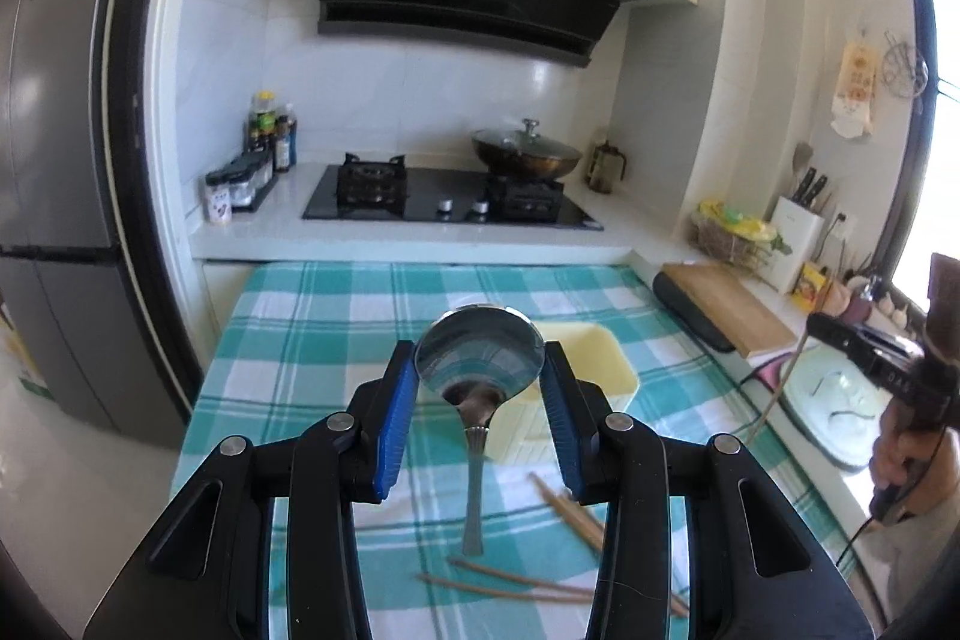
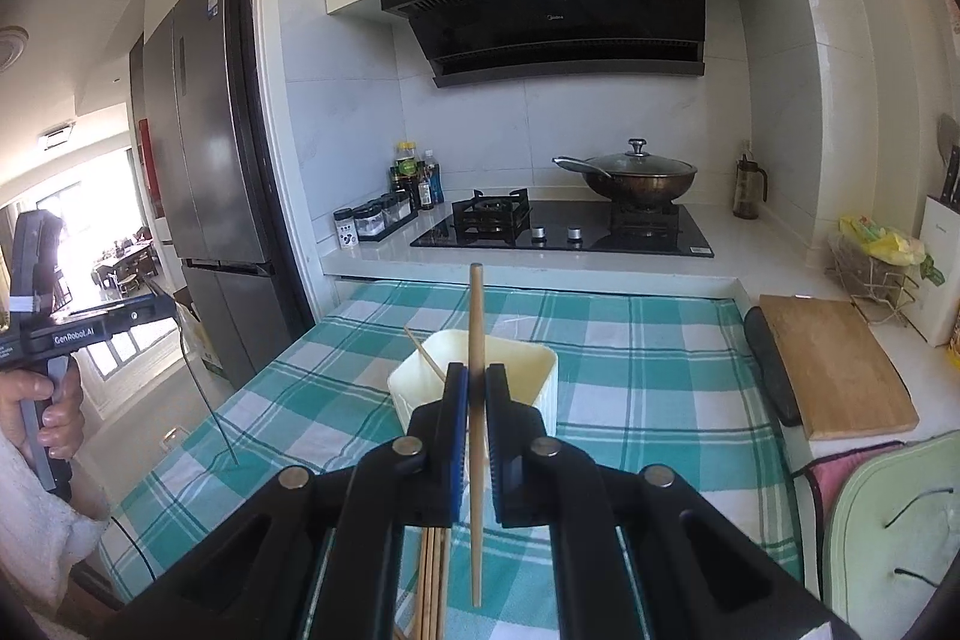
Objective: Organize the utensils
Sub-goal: 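Carry the spoon and chopstick over the caddy and lower them inside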
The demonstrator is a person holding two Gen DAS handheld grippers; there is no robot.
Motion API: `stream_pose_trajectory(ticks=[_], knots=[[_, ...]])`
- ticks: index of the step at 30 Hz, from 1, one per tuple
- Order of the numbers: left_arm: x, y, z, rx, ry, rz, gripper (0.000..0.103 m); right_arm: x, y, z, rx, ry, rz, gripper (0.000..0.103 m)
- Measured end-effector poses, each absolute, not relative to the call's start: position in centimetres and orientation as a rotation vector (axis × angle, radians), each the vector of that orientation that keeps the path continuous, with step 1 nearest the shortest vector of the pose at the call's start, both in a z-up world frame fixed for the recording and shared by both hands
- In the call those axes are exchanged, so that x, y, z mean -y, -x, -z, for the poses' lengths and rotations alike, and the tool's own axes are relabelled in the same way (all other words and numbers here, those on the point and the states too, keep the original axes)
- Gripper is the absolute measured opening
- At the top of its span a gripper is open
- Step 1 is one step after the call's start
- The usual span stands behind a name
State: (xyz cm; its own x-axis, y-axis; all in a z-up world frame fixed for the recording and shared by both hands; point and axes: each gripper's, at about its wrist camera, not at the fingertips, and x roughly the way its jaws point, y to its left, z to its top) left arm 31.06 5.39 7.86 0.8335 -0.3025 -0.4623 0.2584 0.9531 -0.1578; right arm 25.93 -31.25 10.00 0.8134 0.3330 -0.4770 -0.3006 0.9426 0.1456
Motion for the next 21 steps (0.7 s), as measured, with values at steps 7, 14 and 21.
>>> stream_pose_trajectory(ticks=[7,14,21], knots=[[-1.5,-37.1,-12.7,-0.392,0.117,0.327,0.041,30.0,-31.2,-14.1,-0.421,-0.051,-0.34,0.006],[3.2,-44.3,-10.5,-0.426,0.143,0.335,0.041,28.3,-37.0,-14.3,-0.347,-0.035,-0.331,0.006],[7.4,-50.4,-4.0,-0.578,0.131,0.334,0.041,27.8,-42.8,-8.0,-0.472,-0.024,-0.32,0.006]])
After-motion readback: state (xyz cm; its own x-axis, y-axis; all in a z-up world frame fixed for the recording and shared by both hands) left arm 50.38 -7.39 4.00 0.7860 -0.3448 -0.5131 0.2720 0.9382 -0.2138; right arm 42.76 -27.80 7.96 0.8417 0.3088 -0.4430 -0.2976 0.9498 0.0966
